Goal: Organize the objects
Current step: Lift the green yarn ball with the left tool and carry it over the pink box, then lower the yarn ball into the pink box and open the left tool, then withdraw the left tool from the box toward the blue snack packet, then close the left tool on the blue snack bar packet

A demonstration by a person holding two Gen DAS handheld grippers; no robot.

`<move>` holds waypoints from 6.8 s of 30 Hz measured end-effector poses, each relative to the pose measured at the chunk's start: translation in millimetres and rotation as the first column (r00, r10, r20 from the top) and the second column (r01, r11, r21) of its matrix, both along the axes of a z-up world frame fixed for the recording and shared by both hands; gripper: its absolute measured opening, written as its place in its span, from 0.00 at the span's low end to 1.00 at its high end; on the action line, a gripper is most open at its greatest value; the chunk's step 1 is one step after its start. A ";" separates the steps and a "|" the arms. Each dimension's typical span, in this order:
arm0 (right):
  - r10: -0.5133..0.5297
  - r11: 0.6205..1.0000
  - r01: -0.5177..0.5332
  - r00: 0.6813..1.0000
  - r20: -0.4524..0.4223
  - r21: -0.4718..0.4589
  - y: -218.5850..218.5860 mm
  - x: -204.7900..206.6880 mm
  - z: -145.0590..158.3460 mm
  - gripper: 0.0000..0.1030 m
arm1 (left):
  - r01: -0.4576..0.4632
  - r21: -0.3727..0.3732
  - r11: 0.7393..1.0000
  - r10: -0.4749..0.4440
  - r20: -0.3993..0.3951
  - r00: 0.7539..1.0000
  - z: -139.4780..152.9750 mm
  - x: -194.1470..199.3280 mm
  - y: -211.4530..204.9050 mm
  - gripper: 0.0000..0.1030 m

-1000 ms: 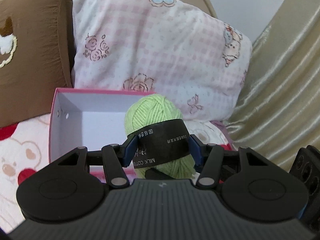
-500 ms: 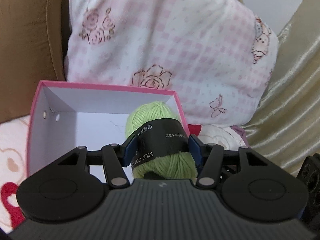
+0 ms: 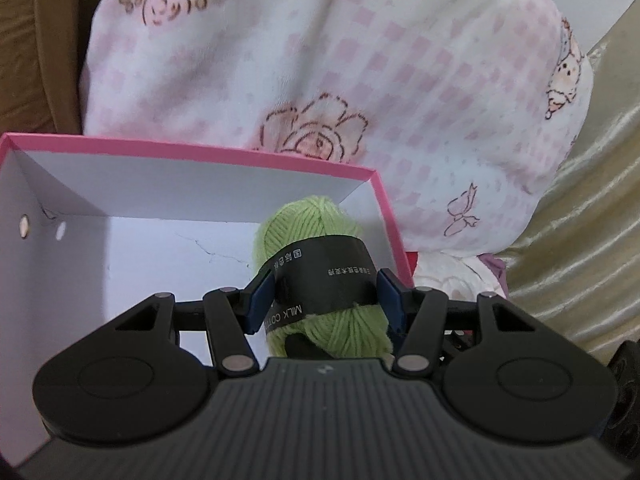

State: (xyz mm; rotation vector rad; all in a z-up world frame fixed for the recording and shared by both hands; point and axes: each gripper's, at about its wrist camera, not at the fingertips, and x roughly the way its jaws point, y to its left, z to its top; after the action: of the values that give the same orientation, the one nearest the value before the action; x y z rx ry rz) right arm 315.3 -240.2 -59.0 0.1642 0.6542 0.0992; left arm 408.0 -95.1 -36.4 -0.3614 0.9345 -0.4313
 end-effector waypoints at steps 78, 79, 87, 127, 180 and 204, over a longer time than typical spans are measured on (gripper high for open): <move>0.123 0.987 -0.131 0.988 -0.094 -0.090 11.2 -148.7 112.7 0.84 | 0.043 0.377 0.925 -0.030 -0.040 0.999 146.1 -178.4 26.6 0.81; 0.124 0.986 -0.133 0.988 -0.091 -0.098 13.1 -153.6 115.9 0.84 | 0.034 0.391 0.920 -0.023 -0.032 0.999 148.6 -184.3 29.7 0.82; 0.164 0.982 -0.171 0.983 -0.078 -0.083 22.5 -184.0 131.1 0.85 | 0.048 0.488 0.872 -0.014 -0.072 0.997 146.6 -212.7 45.0 0.86; 0.325 0.941 -0.337 0.881 -0.344 0.025 88.9 -239.0 57.1 0.90 | 0.242 0.389 0.889 -0.168 -0.216 0.962 69.0 -299.2 65.9 0.94; 0.131 0.991 -0.112 0.812 -0.569 0.069 102.1 -174.9 -61.2 0.79 | 0.082 0.108 0.991 -0.042 -0.331 0.943 -105.0 -262.2 71.7 0.62; 0.035 0.999 -0.039 0.816 -0.576 0.006 104.3 -170.4 -82.4 0.62 | 0.030 0.029 0.999 -0.019 -0.312 0.950 -126.8 -260.7 63.1 0.45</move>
State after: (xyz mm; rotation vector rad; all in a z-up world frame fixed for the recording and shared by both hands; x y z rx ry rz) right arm 144.9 -135.9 -141.5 0.1770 1.2704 0.0843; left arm 147.4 -32.0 -163.2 -0.3949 1.2542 -0.3869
